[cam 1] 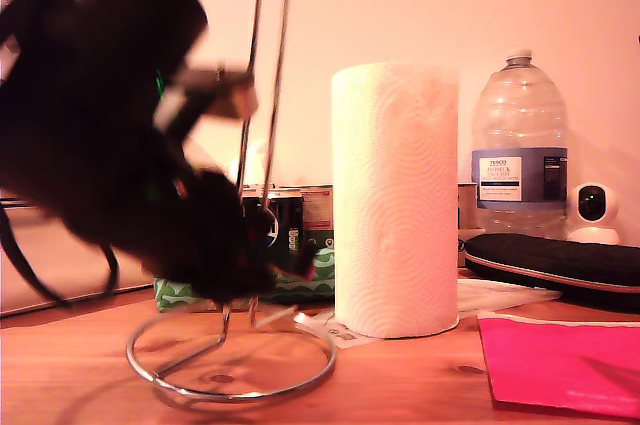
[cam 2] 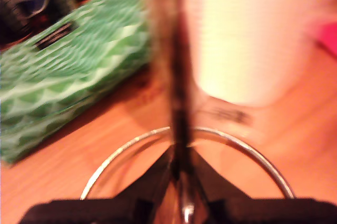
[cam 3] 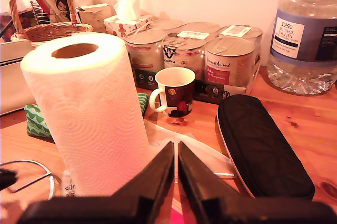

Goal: Insert the paper towel roll into the metallic stand.

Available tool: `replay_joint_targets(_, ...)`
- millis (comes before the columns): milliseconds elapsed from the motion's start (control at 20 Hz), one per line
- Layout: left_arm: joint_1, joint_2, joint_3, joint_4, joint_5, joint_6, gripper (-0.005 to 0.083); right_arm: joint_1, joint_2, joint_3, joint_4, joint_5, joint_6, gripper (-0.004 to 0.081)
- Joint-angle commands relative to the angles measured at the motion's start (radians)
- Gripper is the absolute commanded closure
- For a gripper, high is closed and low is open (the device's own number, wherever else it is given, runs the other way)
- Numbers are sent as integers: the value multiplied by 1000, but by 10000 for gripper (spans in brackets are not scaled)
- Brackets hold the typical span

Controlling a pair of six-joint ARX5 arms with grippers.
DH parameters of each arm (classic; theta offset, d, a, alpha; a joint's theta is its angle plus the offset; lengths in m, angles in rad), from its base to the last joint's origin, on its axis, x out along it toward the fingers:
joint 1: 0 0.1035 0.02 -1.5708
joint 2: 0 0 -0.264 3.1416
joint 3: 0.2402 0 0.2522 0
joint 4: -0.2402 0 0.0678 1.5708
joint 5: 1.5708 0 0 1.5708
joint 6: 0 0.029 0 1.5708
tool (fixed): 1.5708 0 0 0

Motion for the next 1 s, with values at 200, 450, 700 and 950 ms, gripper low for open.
replay_joint_targets(200,0,-254,-6,-172,73,41,797,4,5,-11,15,-5,4,780)
replay_joint_targets(450,18,-417,-1,-418,232,60,797,5,5,-11,40,-108,3,771)
replay_joint_targets(700,56,-485,69,-671,325,66,797,24,7,2,40,-195,3,758)
replay_joint_targets(950,79,-488,166,-823,387,77,797,92,112,160,-100,-247,-5,648)
